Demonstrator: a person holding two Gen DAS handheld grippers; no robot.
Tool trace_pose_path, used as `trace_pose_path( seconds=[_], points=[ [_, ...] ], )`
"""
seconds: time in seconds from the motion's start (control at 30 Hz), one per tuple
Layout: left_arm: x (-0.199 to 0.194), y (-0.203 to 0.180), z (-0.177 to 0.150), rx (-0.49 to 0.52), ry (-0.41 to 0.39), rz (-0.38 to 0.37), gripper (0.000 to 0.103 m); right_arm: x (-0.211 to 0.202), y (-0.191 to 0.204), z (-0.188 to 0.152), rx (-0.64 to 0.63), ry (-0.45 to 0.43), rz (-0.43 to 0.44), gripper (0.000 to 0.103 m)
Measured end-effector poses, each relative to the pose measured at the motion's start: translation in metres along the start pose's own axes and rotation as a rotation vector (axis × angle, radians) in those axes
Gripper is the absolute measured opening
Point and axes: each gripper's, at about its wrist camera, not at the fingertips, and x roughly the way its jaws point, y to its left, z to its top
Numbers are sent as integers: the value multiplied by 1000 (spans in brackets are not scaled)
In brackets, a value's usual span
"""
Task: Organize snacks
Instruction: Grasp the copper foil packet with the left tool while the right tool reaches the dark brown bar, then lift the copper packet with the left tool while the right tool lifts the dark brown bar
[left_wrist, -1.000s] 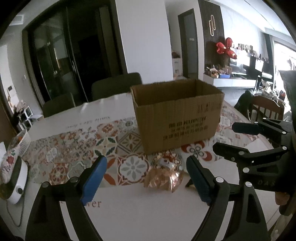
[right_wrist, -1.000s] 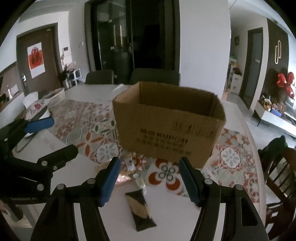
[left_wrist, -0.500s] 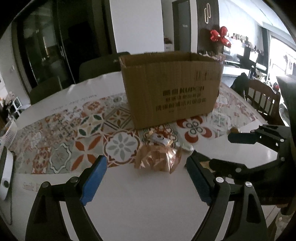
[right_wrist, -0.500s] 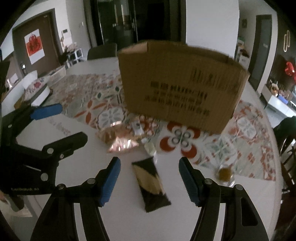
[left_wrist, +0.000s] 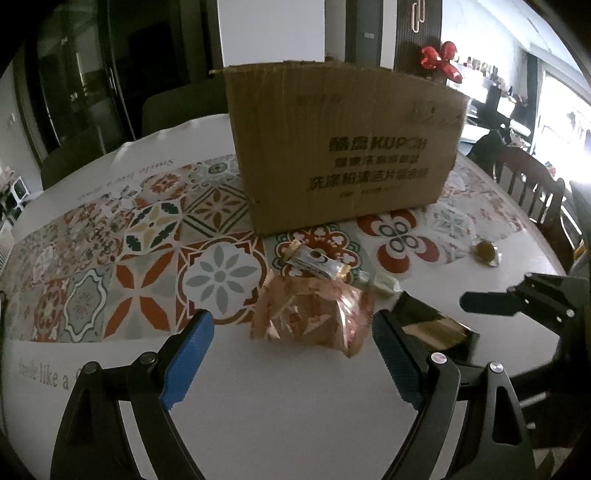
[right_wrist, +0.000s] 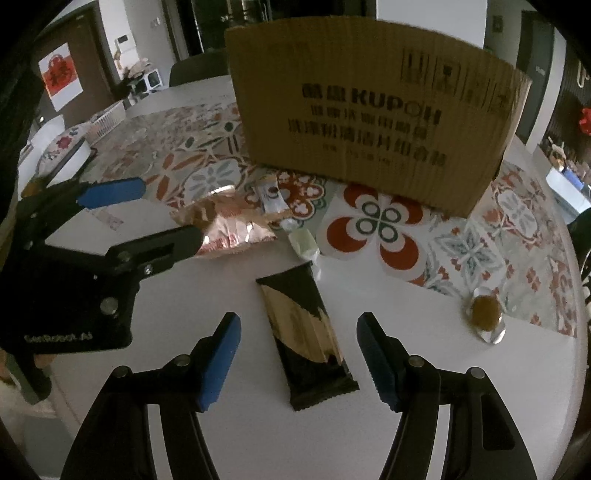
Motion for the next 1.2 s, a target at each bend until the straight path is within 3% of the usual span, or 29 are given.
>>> trace_pose_path(
  seconds=[0.3,0.5,0.63,0.67,0.8,1.2],
  points=[
    [34,9,1,-65,72,-48,88,16,3,0,-10,21,-10,66],
    [39,6,1,-78,78,-66,86,17,3,0,-19,4,-22,65],
    [40,5,-1,-87,86,-79,62,17,1,0,-18,-23,-47,48],
    [41,5,-2,-89,89,-84,60,16,0,0,-15,-28,-48,44],
    [40,0,-4,-77,77,-85,45,15,-4,-1,3,-46,-37,38],
    [22,-13,-5,-27,26,-28,42,7,-12,-2,61,-86,16,36]
  ],
)
